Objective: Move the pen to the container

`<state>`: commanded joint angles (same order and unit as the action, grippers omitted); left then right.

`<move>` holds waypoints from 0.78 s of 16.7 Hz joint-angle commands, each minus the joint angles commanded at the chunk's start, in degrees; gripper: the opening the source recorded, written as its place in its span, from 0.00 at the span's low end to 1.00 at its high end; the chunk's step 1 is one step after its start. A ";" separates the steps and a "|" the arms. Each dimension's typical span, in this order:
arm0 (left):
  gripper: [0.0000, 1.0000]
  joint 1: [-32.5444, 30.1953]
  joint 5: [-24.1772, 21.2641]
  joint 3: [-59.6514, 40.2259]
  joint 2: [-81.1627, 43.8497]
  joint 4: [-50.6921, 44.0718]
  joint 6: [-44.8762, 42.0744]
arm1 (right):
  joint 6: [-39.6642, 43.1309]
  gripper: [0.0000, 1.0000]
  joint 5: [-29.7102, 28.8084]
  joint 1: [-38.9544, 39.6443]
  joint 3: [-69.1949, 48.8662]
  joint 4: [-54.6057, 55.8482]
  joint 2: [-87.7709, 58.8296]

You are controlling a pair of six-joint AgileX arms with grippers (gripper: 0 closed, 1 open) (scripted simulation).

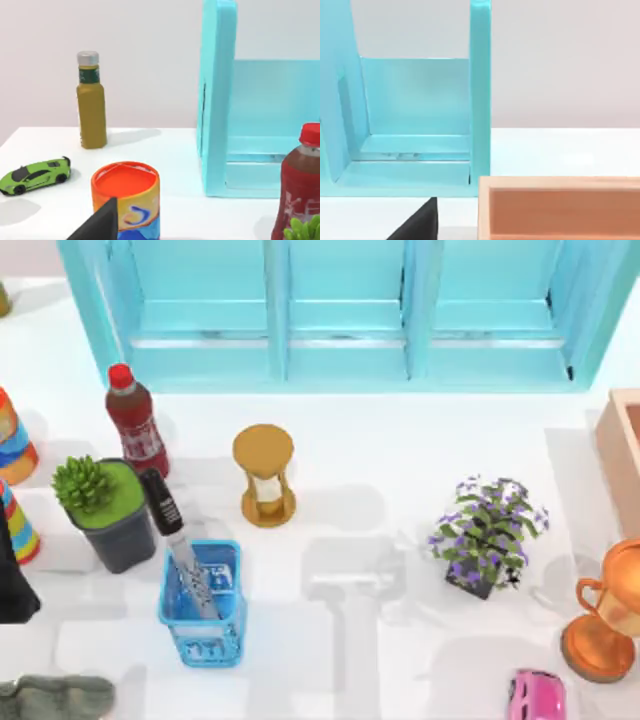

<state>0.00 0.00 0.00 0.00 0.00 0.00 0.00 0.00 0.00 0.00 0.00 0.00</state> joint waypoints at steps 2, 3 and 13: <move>1.00 0.00 0.00 0.00 0.00 0.00 0.00 | 0.00 1.00 0.00 0.00 0.00 0.00 0.00; 1.00 0.00 0.00 0.00 0.00 0.00 0.00 | -0.21 1.00 -0.01 0.53 -0.47 0.14 -0.57; 1.00 0.00 0.00 0.00 0.00 0.00 0.00 | -7.21 1.00 -0.22 24.16 -16.83 4.55 -35.64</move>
<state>0.00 0.00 0.00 0.00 0.00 0.00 -7.21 -0.22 24.16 -16.83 4.55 -35.64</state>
